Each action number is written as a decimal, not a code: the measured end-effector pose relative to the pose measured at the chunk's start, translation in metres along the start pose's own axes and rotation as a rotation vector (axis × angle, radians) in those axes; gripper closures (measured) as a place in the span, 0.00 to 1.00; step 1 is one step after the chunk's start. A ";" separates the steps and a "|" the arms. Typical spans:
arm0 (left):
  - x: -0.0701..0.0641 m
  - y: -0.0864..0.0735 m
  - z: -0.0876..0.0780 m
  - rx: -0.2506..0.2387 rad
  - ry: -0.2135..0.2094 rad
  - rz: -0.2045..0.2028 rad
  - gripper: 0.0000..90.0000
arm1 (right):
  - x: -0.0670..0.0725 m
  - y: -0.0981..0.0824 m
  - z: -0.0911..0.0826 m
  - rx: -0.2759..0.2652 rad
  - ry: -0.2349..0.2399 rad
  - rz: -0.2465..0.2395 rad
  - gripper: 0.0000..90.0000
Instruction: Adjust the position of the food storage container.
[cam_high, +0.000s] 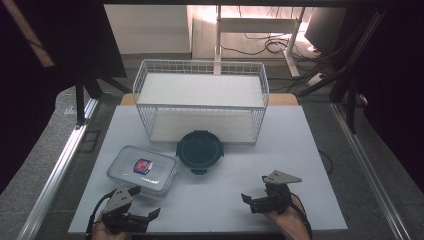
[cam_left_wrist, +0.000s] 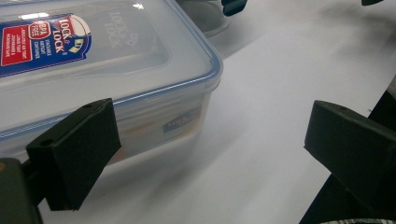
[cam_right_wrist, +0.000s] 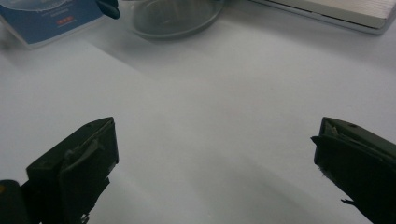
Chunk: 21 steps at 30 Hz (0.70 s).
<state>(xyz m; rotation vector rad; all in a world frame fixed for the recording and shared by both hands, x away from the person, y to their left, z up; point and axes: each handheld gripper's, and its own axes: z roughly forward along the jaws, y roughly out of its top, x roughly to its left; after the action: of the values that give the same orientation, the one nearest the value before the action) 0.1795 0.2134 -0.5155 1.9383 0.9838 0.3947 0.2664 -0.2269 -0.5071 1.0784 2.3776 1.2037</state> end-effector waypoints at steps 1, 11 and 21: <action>0.000 0.000 0.000 -0.001 0.000 -0.002 0.03 | 0.001 0.001 0.000 0.002 0.005 -0.003 0.00; 0.002 0.000 0.000 -0.011 0.006 -0.006 0.03 | 0.002 0.017 0.006 0.038 0.053 0.017 0.09; 0.000 0.001 -0.002 -0.025 0.016 -0.001 0.03 | 0.004 0.044 0.016 0.054 0.119 -0.009 0.48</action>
<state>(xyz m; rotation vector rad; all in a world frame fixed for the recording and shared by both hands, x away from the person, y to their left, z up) 0.1793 0.2144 -0.5134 1.9147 0.9861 0.4207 0.2941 -0.1986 -0.4822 1.0387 2.5149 1.2400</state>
